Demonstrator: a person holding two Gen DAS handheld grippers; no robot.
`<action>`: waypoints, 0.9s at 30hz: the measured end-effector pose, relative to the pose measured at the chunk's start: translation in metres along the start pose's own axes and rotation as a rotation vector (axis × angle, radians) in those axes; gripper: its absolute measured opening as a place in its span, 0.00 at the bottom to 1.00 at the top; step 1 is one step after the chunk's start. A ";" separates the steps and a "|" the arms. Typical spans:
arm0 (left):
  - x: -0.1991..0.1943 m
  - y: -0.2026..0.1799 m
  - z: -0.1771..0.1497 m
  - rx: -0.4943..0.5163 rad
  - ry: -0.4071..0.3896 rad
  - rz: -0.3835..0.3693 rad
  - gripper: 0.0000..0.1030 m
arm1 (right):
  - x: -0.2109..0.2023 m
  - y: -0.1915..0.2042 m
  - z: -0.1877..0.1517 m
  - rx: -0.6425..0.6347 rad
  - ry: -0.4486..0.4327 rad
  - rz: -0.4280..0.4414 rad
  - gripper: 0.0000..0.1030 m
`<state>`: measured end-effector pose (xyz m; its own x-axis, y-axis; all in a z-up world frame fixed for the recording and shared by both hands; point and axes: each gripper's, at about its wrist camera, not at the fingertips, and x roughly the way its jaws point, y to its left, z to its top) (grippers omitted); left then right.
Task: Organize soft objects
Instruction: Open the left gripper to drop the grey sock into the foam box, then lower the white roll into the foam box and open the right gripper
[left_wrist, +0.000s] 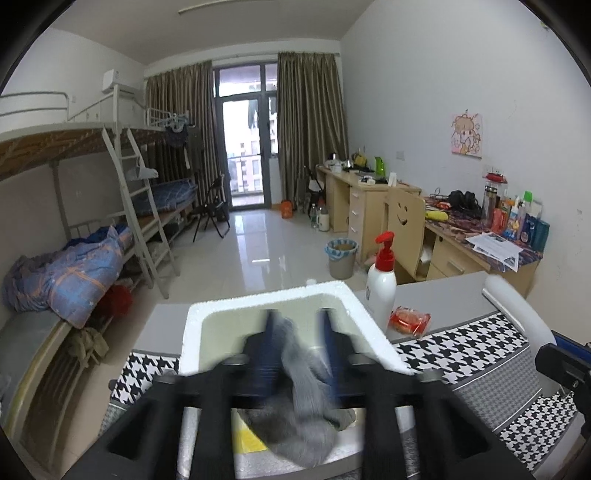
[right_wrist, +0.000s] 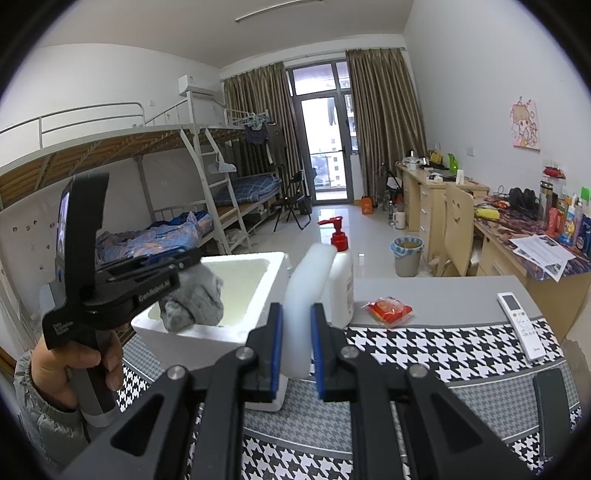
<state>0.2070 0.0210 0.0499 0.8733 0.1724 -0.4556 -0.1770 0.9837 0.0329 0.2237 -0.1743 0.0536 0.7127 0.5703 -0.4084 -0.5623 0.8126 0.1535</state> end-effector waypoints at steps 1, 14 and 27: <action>-0.001 0.001 0.000 -0.008 -0.005 0.006 0.78 | 0.001 0.002 0.001 0.000 0.001 0.000 0.17; -0.022 0.022 -0.007 -0.059 -0.073 0.043 0.99 | 0.008 0.014 0.004 -0.025 0.011 0.017 0.17; -0.048 0.029 -0.020 -0.048 -0.148 0.079 0.99 | 0.019 0.028 0.009 -0.058 0.023 0.045 0.17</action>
<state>0.1510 0.0402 0.0548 0.9124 0.2582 -0.3176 -0.2659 0.9638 0.0197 0.2254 -0.1393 0.0578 0.6768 0.6026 -0.4229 -0.6172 0.7776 0.1202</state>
